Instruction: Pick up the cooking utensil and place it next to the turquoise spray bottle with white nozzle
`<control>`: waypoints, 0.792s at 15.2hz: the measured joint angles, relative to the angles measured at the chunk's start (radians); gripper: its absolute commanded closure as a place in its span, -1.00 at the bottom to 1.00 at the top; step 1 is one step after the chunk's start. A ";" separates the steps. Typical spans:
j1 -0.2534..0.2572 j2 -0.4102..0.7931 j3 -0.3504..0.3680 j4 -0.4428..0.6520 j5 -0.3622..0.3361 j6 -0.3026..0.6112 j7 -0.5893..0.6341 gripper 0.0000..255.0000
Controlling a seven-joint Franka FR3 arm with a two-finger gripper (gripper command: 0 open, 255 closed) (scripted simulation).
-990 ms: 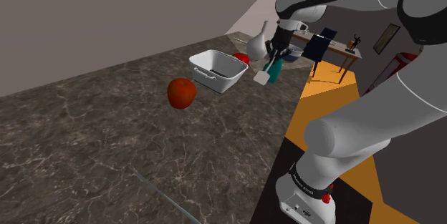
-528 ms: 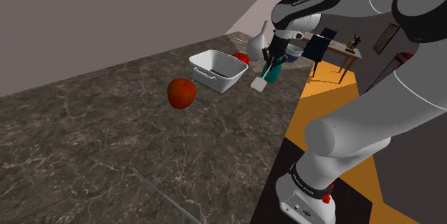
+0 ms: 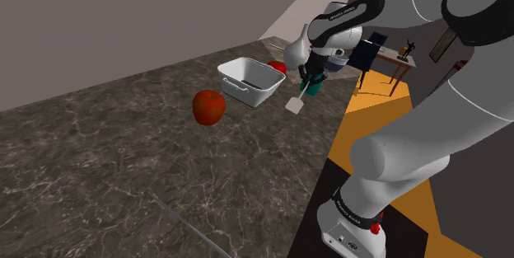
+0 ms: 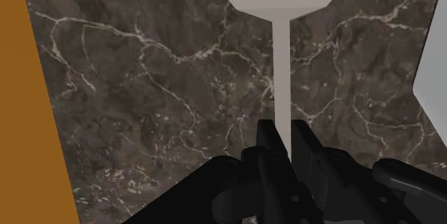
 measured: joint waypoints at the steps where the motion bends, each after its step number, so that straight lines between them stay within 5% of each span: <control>1: 0.000 0.009 0.000 -0.005 0.000 0.015 0.001 1.00; 12: -0.002 0.095 -0.002 -0.075 -0.005 0.170 0.009 1.00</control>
